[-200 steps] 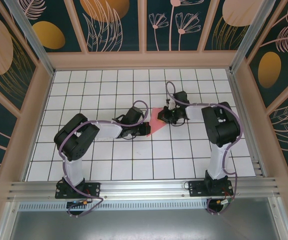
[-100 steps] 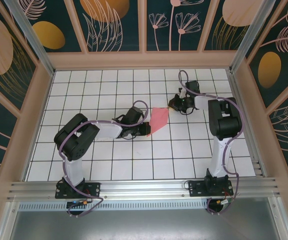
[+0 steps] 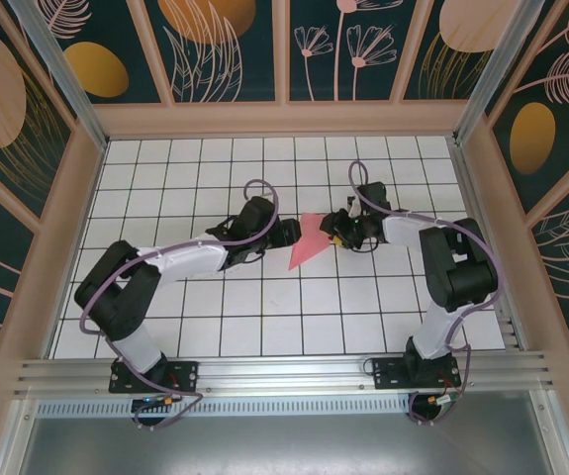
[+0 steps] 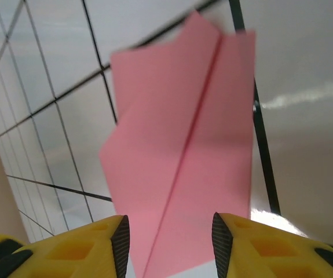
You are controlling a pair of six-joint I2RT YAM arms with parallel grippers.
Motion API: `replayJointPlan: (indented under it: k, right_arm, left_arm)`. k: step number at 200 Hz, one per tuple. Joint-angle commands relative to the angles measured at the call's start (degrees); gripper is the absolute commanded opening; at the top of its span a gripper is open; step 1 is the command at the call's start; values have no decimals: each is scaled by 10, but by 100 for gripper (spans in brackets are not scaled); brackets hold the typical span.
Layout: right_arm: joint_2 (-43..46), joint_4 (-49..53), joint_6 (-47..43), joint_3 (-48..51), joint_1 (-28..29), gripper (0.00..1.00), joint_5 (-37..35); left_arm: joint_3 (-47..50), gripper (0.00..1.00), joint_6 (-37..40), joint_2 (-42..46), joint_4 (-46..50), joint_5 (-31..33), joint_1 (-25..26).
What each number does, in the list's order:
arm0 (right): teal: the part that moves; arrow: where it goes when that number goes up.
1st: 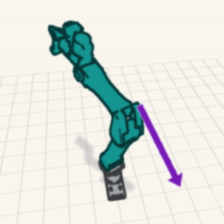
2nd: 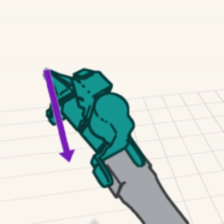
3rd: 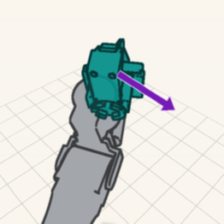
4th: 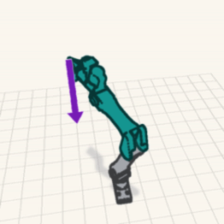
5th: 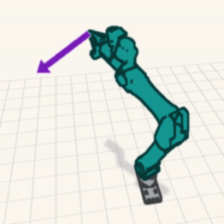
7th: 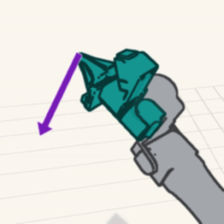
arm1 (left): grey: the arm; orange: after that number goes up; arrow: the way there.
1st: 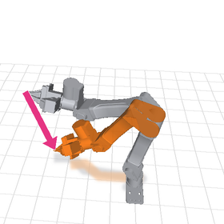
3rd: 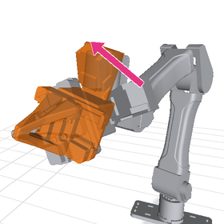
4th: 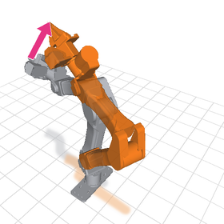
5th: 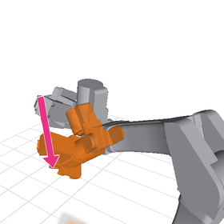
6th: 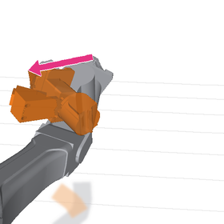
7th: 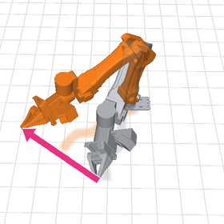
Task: Fold a paper plane with a square sheet of paper (pick it up from the middle)
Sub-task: Fourth fold the wing at the center of the table.
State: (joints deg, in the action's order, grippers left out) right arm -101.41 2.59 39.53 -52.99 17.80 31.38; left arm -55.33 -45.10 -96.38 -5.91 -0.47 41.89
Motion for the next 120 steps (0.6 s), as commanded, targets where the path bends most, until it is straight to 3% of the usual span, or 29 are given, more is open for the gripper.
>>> replayJointPlan:
  k: [1,49,120]
  right_arm:
    - [-2,-20,38,-5,18,45,-19]
    - [-46,-19,40,-35,30,40,-13]
    - [-72,-14,32,-65,36,37,-10]
  left_arm:
    - [26,74,-13,23,33,76,-8]
    - [46,98,-8,38,33,90,-12]
    - [41,98,-4,26,15,50,-15]
